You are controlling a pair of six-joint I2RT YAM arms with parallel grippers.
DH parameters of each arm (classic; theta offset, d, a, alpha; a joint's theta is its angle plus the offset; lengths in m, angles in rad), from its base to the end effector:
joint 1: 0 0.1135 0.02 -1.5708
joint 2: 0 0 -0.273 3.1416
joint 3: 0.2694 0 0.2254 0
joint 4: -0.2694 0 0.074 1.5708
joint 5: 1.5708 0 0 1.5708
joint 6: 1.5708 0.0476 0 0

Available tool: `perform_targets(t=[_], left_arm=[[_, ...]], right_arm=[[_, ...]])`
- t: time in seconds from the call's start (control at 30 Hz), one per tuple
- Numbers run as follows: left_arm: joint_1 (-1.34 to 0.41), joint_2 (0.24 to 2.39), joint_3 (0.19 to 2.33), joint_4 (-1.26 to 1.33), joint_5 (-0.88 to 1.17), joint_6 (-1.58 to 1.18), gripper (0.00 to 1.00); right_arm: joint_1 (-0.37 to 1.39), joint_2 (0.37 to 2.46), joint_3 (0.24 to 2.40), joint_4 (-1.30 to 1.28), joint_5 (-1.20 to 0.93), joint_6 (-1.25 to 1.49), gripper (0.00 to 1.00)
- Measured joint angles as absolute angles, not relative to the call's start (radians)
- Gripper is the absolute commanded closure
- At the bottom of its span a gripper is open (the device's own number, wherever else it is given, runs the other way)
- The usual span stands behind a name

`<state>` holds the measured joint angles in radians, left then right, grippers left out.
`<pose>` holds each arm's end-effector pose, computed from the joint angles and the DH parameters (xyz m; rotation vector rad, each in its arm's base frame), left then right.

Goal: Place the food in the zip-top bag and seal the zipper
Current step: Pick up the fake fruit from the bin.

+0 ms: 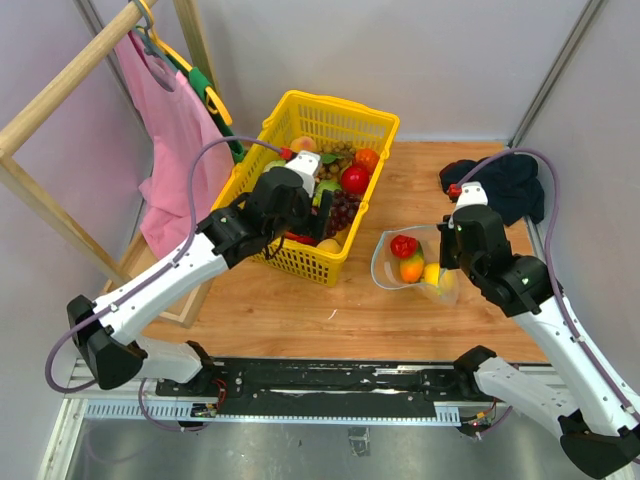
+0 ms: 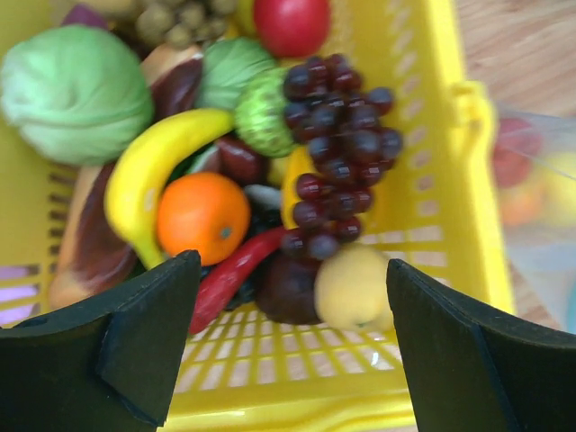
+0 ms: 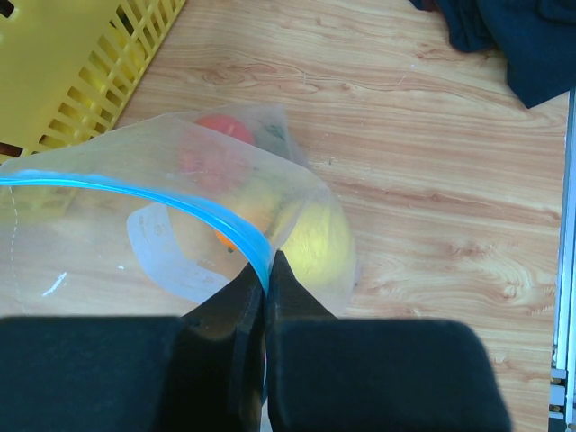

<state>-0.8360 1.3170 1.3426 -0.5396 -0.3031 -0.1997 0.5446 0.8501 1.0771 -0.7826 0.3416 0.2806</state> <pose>0.1923 -0.1916 0.3846 0.4715 2.0207 -0.3230 0.1272 0.0584 0.3633 -0.0761 2.0924 0.1355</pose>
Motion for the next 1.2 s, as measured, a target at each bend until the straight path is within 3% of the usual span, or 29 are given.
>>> perform_targets(t=[0.5,1.07,1.2], left_arm=[[-0.585,1.428,1.342,-0.638,-0.281,-0.220,0.17],[-0.420,1.613,1.303,-0.434,-0.086,-0.232,0.27],[-0.400,1.649,1.294,-0.382,-0.028,-0.241,0.35]], right_arm=[[0.545,0.850,1.076,-0.783,0.341,0.281,0.99],[0.545,0.856,1.065,-0.778,0.330,0.281,1.00],[0.545,0.862,1.055,-0.771,0.321,0.281,0.99]])
